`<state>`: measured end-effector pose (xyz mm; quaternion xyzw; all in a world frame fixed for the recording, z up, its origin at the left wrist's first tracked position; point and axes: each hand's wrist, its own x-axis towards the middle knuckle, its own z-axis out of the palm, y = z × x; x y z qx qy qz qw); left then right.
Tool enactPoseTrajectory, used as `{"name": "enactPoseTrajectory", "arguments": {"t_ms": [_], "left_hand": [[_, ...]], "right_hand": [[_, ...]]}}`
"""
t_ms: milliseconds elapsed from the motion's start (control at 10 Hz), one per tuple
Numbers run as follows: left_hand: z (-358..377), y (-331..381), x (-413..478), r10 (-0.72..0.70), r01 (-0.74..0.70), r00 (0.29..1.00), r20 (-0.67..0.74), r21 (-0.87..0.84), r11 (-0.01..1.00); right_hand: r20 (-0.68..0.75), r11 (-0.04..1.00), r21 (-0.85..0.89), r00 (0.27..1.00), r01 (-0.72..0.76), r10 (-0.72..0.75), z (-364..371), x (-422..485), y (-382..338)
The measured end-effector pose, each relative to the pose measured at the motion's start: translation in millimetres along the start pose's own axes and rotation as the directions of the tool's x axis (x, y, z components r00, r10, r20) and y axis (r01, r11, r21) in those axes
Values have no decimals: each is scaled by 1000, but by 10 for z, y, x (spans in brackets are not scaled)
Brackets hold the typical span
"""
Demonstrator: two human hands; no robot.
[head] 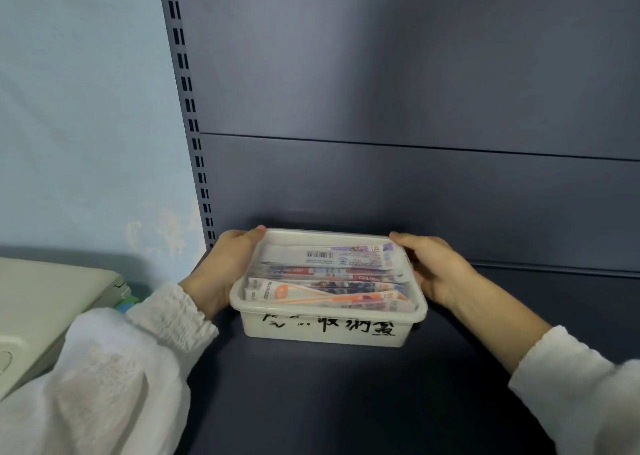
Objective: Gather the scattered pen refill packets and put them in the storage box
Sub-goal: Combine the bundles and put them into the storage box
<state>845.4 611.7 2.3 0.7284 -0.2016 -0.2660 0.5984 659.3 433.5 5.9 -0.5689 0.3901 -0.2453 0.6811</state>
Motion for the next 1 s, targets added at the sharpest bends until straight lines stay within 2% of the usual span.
{"name": "enactPoseTrajectory", "arguments": {"t_ms": [100, 300, 400, 500, 600, 700, 800, 900, 1000], "left_hand": [[1, 0, 11, 2, -2, 1000, 9, 1, 1000], [-17, -18, -44, 76, -75, 997, 35, -33, 997], [-85, 6, -87, 218, -217, 976, -25, 19, 976], [-147, -23, -200, 268, -272, 962, 56, 63, 960], [-100, -125, -296, 207, -220, 969, 133, 88, 972], [-72, -163, -319, 229, -237, 968, 102, 78, 968], [-70, -157, -309, 240, -242, 965, 103, 6, 970], [-35, -149, -356, 227, -214, 962, 151, -98, 972], [-85, -86, -411, 202, -177, 964, 171, -154, 972]], "right_hand": [[4, 1000, -17, 1000, 5, -5, -13, 7, -13], [-34, 981, -151, 991, 121, -127, 26, -95, 29], [-25, 962, -197, 980, 189, -198, 7, -182, -5], [69, 951, -241, 981, 194, -183, 54, -342, 83], [103, 910, -344, 973, 231, -208, 209, -454, 180], [69, 829, -471, 950, 301, -305, 285, -432, 148], [22, 821, -493, 947, 288, -319, 277, -428, 126], [-72, 801, -508, 911, 316, -405, 299, -491, 147], [-231, 688, -622, 751, 374, -618, 332, -644, 64]]}}
